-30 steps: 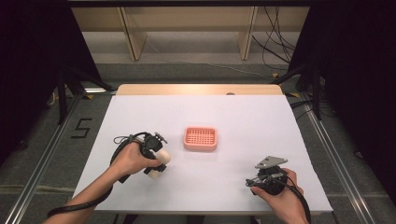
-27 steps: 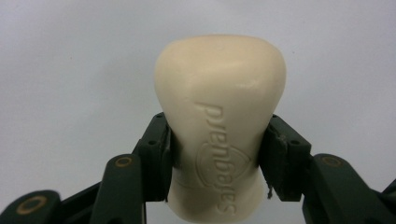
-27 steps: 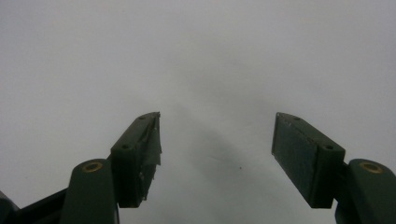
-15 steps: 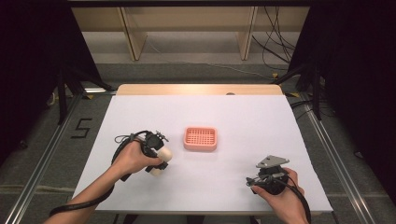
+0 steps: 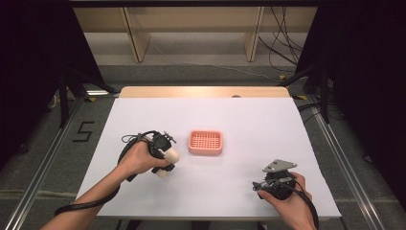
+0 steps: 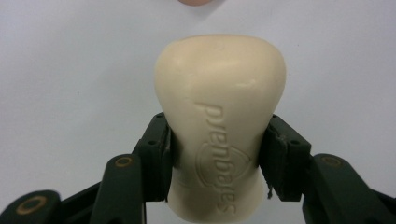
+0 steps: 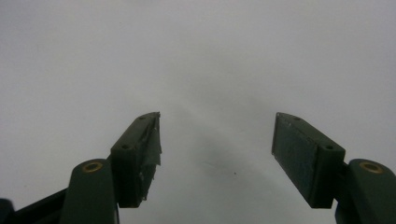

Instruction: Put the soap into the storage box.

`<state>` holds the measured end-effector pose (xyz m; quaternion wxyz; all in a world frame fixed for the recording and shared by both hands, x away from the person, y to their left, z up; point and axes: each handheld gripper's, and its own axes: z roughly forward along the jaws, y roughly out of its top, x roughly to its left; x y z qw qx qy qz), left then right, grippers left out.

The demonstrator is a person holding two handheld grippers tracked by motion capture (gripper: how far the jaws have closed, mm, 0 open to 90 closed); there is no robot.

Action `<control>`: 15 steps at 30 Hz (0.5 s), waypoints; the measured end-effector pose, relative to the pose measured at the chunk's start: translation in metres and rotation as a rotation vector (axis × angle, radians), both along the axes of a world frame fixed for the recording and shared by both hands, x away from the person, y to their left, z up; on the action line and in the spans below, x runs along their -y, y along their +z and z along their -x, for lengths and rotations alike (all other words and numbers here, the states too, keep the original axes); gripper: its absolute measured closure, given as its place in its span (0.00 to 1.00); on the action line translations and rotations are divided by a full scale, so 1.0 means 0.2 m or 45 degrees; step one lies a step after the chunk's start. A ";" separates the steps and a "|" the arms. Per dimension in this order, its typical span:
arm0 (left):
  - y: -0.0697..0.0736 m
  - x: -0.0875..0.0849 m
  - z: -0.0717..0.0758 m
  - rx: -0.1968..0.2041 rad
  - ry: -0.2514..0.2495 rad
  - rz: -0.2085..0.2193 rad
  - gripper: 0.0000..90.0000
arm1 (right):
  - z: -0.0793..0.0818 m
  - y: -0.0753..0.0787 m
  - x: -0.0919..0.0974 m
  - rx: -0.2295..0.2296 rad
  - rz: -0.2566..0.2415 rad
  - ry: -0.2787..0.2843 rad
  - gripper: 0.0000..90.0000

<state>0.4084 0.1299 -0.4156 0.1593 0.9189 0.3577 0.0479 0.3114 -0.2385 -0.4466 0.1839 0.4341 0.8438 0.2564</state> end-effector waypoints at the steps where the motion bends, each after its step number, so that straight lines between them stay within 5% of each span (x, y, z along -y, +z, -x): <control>1: 0.00 0.00 0.00 0.004 0.003 0.007 0.55 | 0.00 0.00 0.00 0.001 -0.001 -0.001 0.37; 15: 0.02 0.05 -0.05 0.008 -0.038 -0.003 0.55 | 0.02 0.00 0.02 0.031 0.009 -0.002 0.37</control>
